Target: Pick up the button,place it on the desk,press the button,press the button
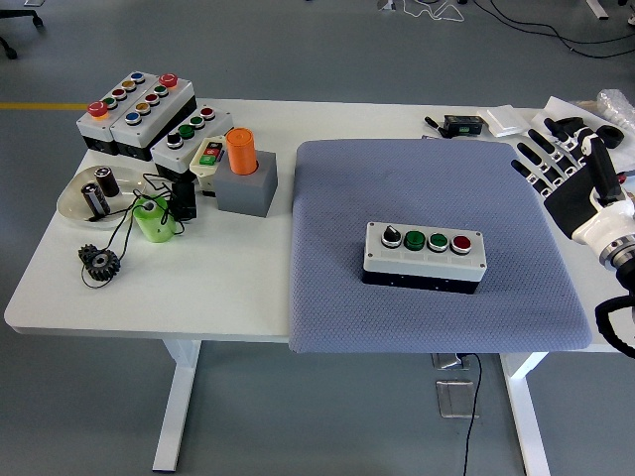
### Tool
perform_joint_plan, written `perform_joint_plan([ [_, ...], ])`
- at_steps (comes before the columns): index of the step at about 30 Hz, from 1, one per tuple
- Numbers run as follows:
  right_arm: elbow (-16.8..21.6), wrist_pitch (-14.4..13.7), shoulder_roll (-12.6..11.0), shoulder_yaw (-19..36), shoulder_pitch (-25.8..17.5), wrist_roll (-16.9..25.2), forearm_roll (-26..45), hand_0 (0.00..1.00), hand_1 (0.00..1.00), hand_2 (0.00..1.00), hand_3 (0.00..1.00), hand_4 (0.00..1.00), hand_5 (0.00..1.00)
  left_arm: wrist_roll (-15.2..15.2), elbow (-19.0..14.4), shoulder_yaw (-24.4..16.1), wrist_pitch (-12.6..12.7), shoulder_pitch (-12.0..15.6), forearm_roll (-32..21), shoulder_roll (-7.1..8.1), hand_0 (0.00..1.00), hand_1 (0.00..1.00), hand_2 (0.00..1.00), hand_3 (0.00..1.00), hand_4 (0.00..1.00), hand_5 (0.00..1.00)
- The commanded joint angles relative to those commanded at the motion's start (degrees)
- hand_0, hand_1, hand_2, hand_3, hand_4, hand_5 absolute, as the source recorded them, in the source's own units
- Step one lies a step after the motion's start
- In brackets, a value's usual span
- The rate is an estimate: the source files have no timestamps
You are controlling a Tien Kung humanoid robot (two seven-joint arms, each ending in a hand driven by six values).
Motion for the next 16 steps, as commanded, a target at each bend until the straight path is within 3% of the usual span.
perform_joint_plan([
  [11,-2.9,2.9,-0.2,2.0,-0.2,-4.9,-13.8,0.776,0.695,0.74,0.761,0.525,0.653,-0.1,0.0,0.4,0.0,-0.1,-0.4,0.05,0.65,0.702,0.697,0.502,0.32,0.998],
  [16,-3.3,3.5,-0.3,2.2,-0.3,-5.6,-16.1,0.769,0.692,0.735,0.759,0.513,0.68,-0.1,0.0,0.6,-0.1,-0.1,-0.6,0.05,0.65,0.701,0.697,0.502,0.319,0.998],
])
